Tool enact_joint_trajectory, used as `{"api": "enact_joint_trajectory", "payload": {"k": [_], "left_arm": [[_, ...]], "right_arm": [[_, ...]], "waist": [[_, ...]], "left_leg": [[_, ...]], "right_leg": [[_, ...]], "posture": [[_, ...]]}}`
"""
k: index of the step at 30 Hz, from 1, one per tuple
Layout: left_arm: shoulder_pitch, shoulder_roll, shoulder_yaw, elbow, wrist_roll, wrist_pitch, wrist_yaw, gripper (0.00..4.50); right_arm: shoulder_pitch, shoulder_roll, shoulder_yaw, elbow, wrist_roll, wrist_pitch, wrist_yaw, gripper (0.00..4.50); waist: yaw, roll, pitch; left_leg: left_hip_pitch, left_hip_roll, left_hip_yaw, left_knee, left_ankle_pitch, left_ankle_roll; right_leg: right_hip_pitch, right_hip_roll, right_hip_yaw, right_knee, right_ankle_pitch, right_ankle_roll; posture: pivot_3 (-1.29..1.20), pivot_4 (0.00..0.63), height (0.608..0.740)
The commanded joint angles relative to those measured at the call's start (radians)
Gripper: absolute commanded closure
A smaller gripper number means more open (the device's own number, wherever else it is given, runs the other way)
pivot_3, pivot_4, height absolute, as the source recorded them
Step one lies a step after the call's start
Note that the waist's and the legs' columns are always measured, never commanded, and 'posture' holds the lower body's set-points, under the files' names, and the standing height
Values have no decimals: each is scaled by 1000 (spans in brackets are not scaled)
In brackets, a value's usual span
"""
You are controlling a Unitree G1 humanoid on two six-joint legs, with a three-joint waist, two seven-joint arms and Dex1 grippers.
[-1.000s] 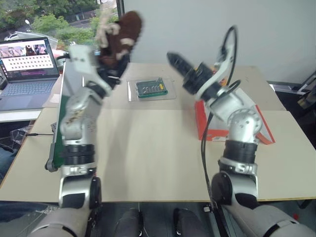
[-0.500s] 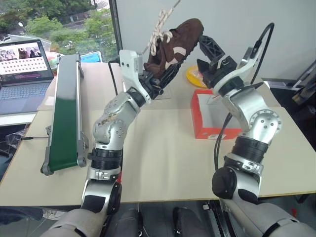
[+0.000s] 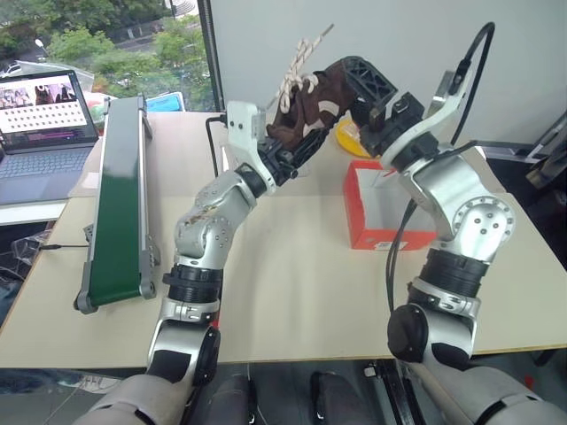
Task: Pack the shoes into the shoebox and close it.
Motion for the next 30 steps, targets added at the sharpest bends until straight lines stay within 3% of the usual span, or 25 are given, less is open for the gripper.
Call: {"api": "enact_joint_trajectory", "payload": {"k": [1, 2, 5, 6, 15, 18, 20, 22, 23, 27, 30], "left_arm": [[-35, -15, -14, -32, -2, -15, -11, 1825], [-35, -18, -15, -35, -3, -13, -11, 1825], [-34, -26, -21, -42, -5, -8, -11, 1830], [-34, -27, -22, -45, -5, -6, -11, 1830], [-30, -23, -13, -53, -6, 2, -5, 1830], [-29, -25, 4, -59, -25, 9, 0, 1830], [-29, -37, 35, -62, -68, 22, 2, 849], [-27, -37, 52, -76, -77, 32, 21, 151], [-25, -32, 57, -83, -76, 39, 32, 9], [-15, -7, 110, -103, -95, 58, 74, 0], [13, 73, 129, -97, -13, 15, 107, 0]], "right_arm": [[-3, -14, 30, -29, 16, -16, 24, 0], [-2, -16, 34, -22, 11, -20, 26, 0], [-4, -15, 41, -1, -1, -33, 36, 668], [-7, -15, 43, 6, -7, -38, 41, 1159], [-15, -24, 46, 14, -4, -42, 54, 4017], [-19, -28, 46, 12, -2, -44, 52, 4163], [-22, -32, 49, 12, -5, -44, 54, 4177], [-27, -44, 60, 12, -28, -46, 59, 4194], [-31, -50, 65, 13, -43, -51, 57, 4198], [-74, -111, 80, 50, -139, -85, 77, 4220], [-186, -261, 113, 200, -306, -88, 76, 4220]], "waist": [[0, 0, 0], [0, 0, 0], [1, 0, 0], [1, 0, 0], [1, 0, 0], [1, 0, 0], [1, 0, 0], [1, 0, 0], [1, 0, 0], [-1, 0, 0], [-1, 2, 1]], "left_leg": [[0, 0, 0, 0, 0, 0], [0, 0, 0, 0, 0, 0], [0, 0, 0, 0, 0, 0], [0, 0, 0, 0, 0, 0], [0, 0, 0, 0, 0, 0], [0, 0, 0, 0, 0, 0], [0, 0, 0, 0, 0, 0], [0, 0, 0, 0, 0, 0], [0, 0, 0, 0, 0, 0], [0, 0, 0, 0, 0, 0], [0, 0, 0, 1, 0, 0]], "right_leg": [[0, 0, 0, 0, 0, 0], [0, 0, 0, 0, 0, 0], [0, 0, 0, 0, 0, 0], [0, 0, 0, 0, 0, 0], [0, 0, 0, 0, 0, 0], [0, 0, 0, 0, 0, 0], [0, 0, 0, 0, 0, 0], [0, 0, 0, 0, 0, 0], [0, 0, 0, 0, 0, 0], [0, 0, 0, 0, 0, 0], [-1, 0, 1, 0, 0, 0]], "posture": [[0, 150, 740], [0, 150, 740], [0, 150, 740], [0, 150, 740], [0, 150, 740], [0, 150, 740], [0, 150, 740], [0, 150, 740], [0, 150, 740], [0, 150, 740], [0, 150, 740]]}}
